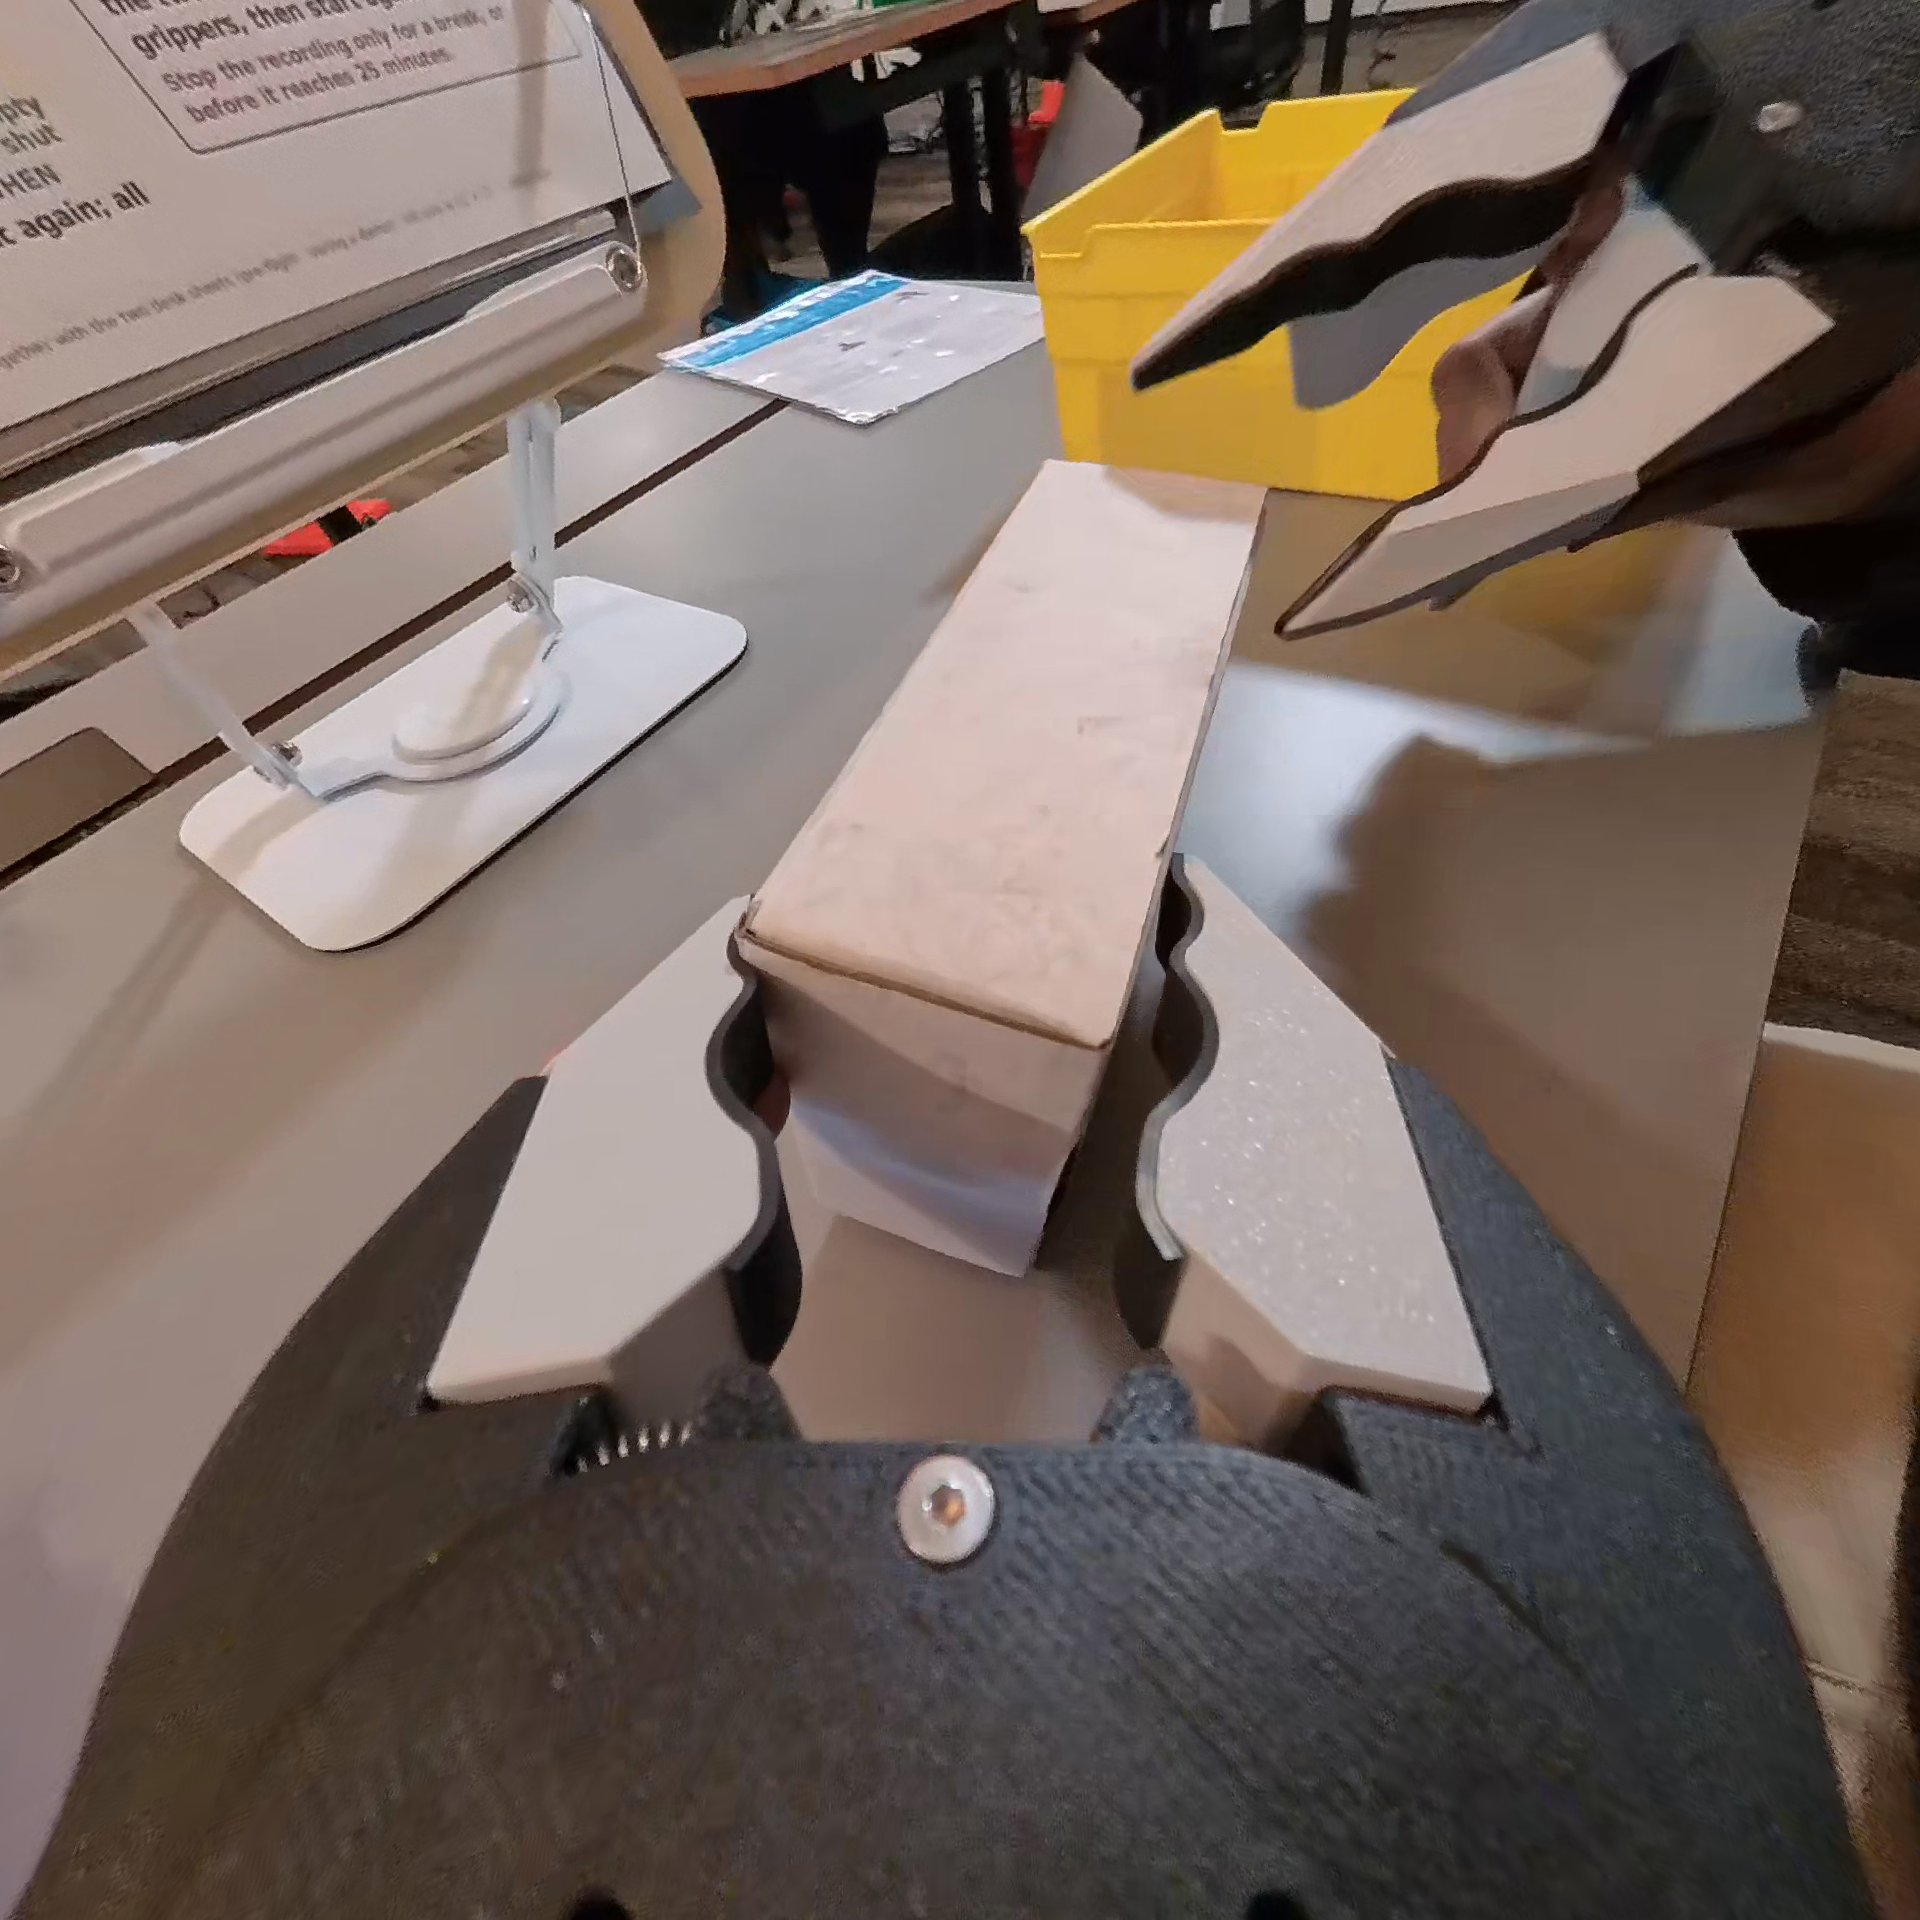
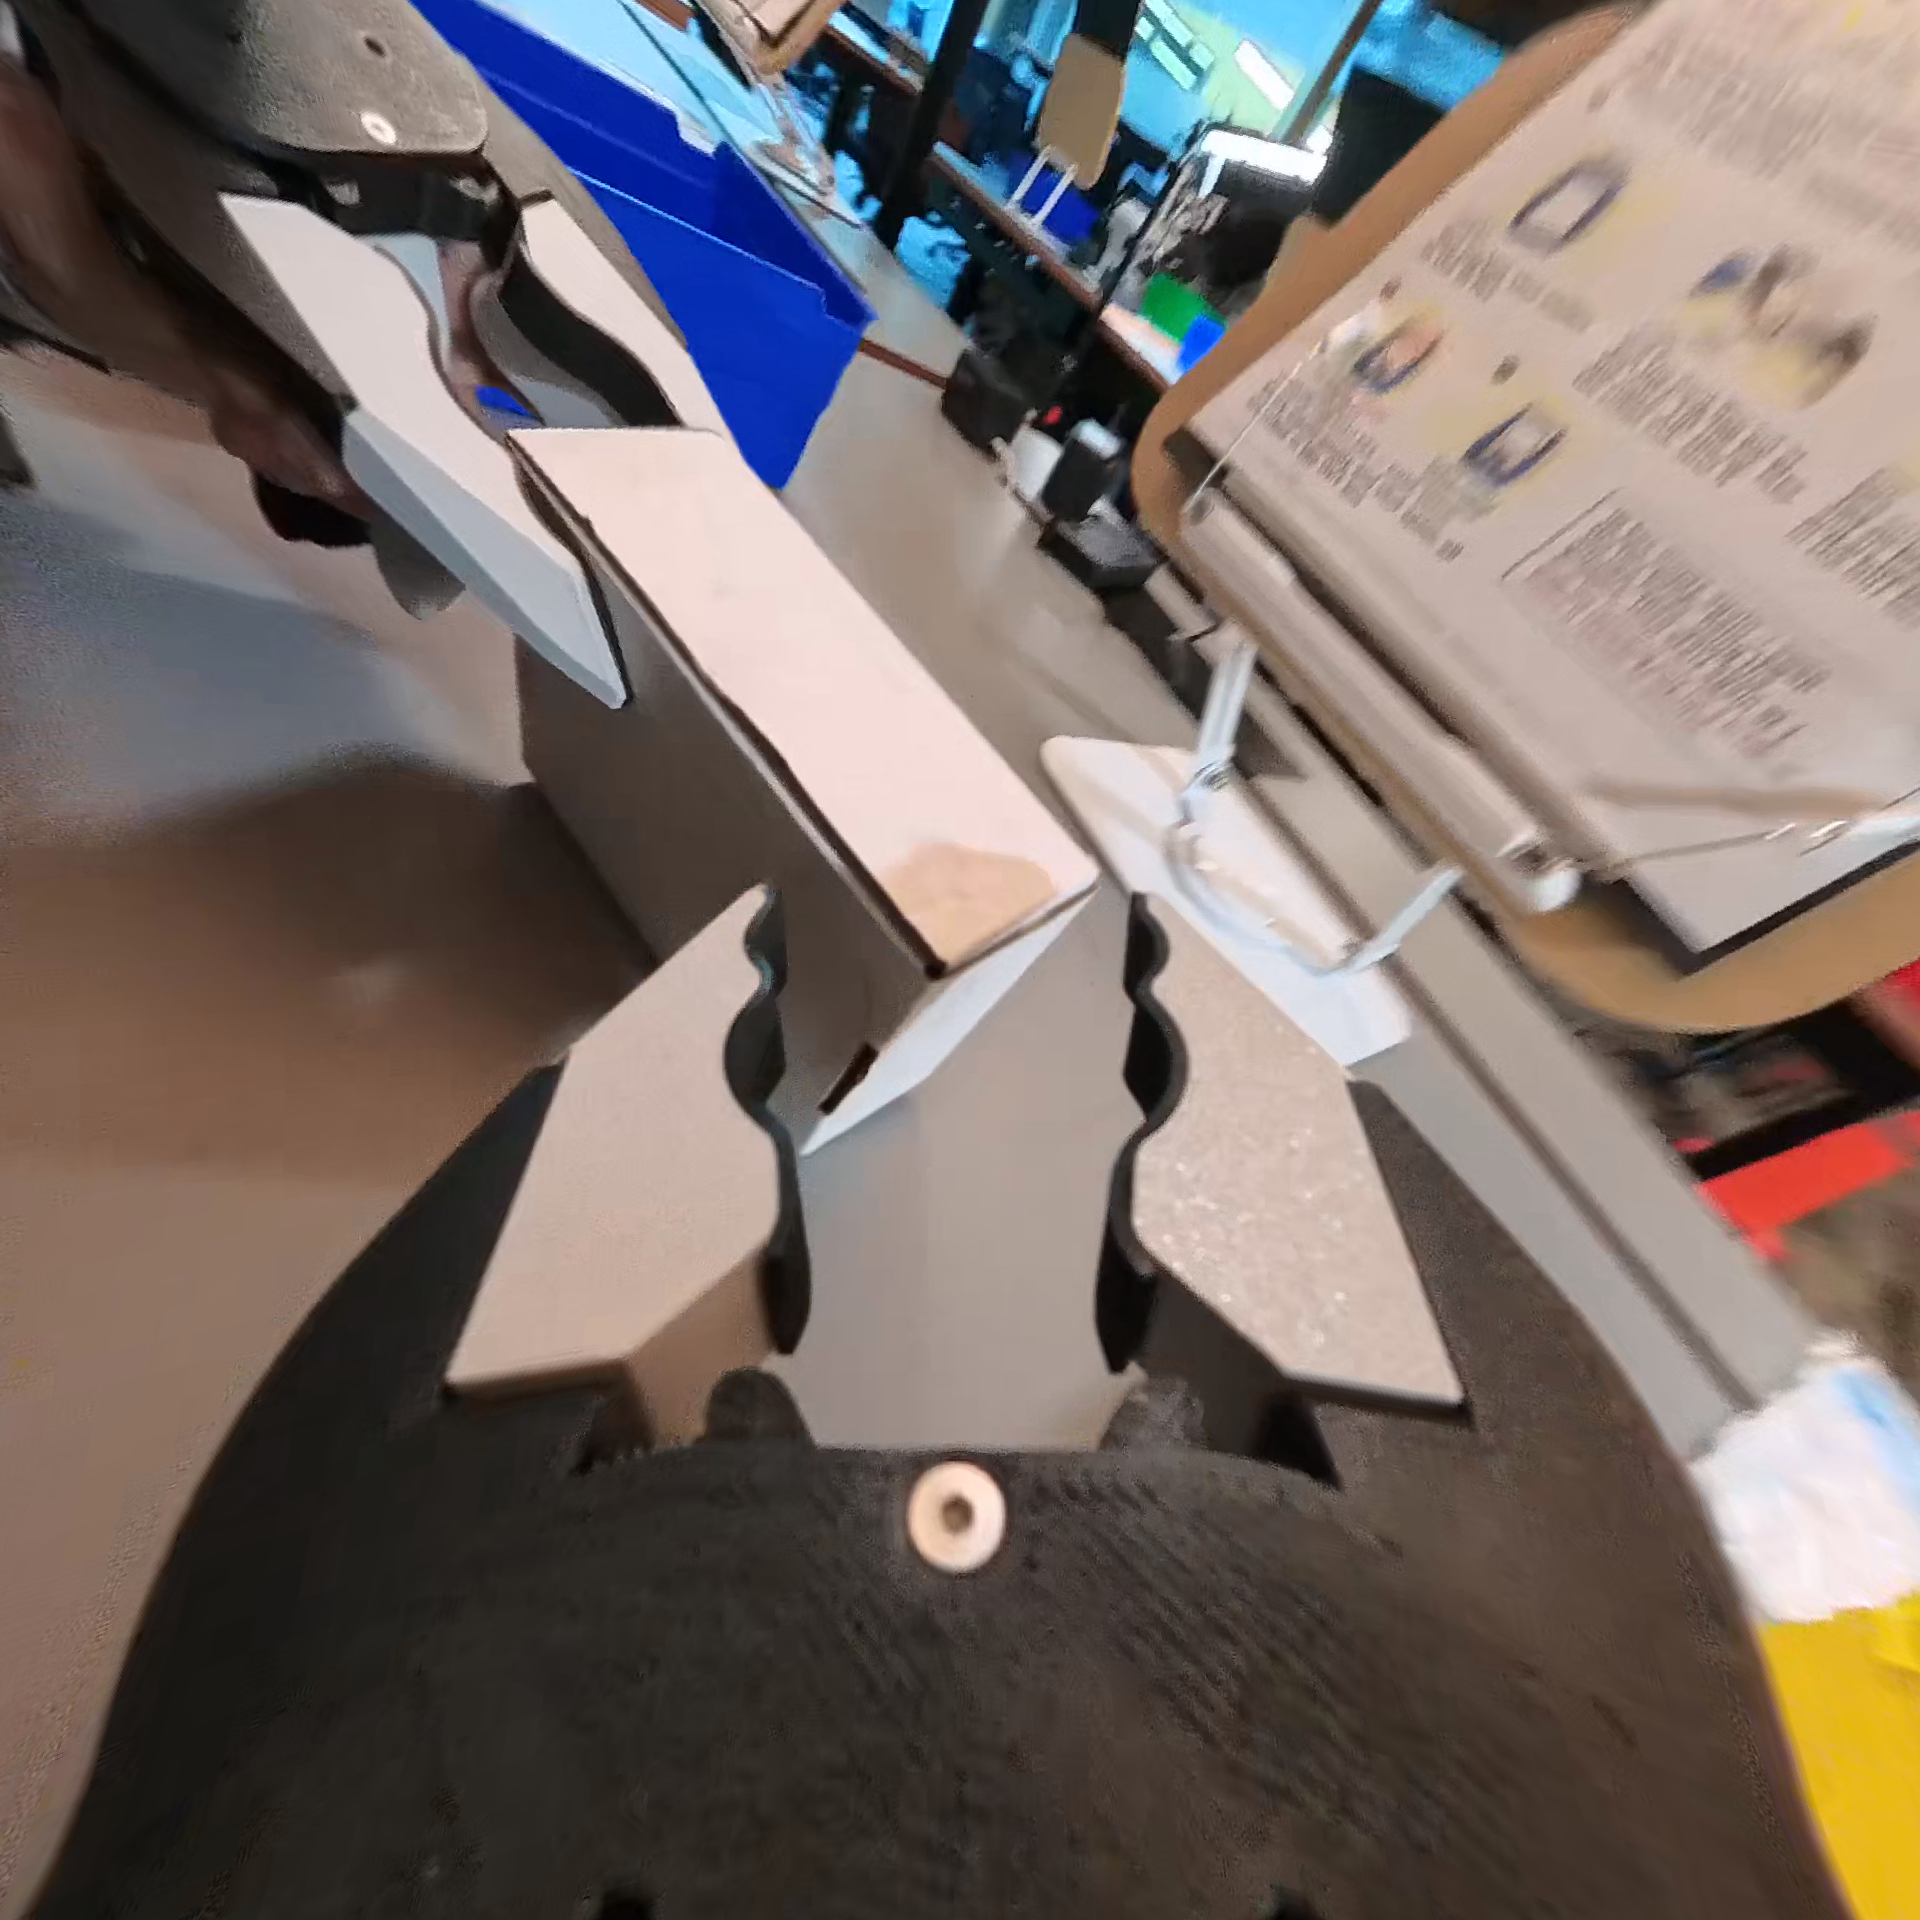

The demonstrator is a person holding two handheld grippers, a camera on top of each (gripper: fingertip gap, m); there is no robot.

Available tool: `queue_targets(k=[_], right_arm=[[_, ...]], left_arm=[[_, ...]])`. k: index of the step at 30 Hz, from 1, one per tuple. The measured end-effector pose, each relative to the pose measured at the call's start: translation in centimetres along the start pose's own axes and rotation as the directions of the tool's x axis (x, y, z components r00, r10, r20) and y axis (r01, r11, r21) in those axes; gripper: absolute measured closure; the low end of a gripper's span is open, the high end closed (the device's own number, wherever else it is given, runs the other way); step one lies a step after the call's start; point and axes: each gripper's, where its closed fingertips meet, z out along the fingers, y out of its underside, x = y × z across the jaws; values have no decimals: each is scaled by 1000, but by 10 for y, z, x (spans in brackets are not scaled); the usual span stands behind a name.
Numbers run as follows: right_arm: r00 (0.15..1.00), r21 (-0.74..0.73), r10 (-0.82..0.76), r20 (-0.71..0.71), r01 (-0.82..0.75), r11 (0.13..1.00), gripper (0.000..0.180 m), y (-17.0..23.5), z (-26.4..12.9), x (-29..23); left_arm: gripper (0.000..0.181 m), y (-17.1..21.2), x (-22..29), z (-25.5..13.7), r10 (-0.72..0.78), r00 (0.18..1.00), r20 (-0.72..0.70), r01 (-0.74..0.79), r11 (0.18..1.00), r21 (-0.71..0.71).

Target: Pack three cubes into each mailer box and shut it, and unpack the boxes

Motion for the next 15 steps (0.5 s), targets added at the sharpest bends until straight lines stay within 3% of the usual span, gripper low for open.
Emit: queue_targets(k=[3, 7, 15], right_arm=[[972, 9, -212, -104, 214, 977, 124, -16, -4, -4], [898, -68, -420, -131, 415, 907, 141, -19, 2, -23], [846, -137, -500, -187, 481, 866, 147, -23, 2, -18]], left_arm=[[108, -1, 1, 1, 7, 1000, 7, -7, 1000, -1], [109, -2, 3, 2, 26, 1000, 11, -26, 1000, 3], [111, -7, 9, 5, 78, 996, 43, -78, 997, -1]])
